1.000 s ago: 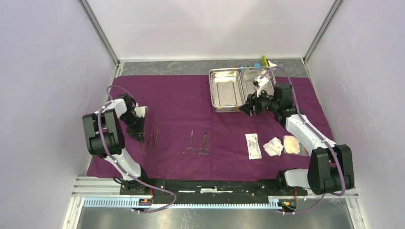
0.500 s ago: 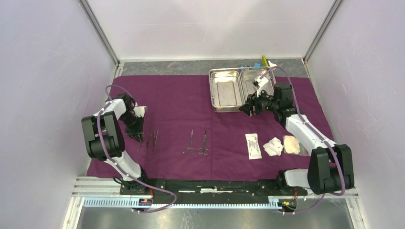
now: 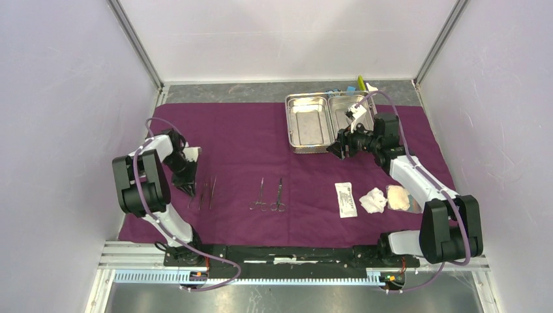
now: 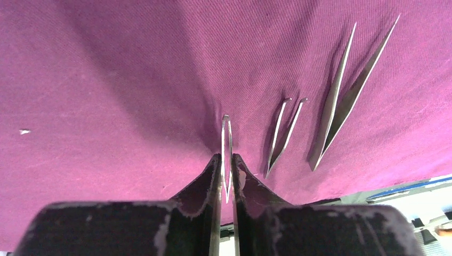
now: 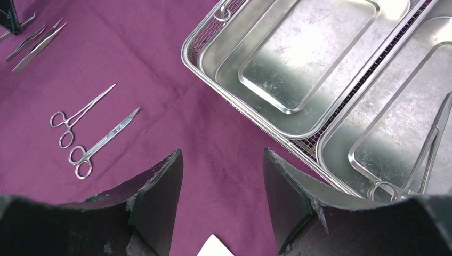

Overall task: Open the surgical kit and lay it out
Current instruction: Place the medical item in the surgical kit.

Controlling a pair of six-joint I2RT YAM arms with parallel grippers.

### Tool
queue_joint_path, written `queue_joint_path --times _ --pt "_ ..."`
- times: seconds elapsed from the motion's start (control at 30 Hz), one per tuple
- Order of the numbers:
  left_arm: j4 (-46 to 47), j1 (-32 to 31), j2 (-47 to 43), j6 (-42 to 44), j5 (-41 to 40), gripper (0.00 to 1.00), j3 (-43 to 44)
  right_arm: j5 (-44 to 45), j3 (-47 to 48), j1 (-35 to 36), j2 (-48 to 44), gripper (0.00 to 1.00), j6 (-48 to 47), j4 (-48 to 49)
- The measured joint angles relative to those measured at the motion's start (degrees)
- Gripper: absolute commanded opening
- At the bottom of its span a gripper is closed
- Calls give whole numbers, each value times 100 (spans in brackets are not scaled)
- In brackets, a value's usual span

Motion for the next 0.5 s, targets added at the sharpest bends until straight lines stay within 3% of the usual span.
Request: queue_joint_path --times 0.5 --pt "66 0 168 -9 39 18 11 0 0 -4 101 63 -2 0"
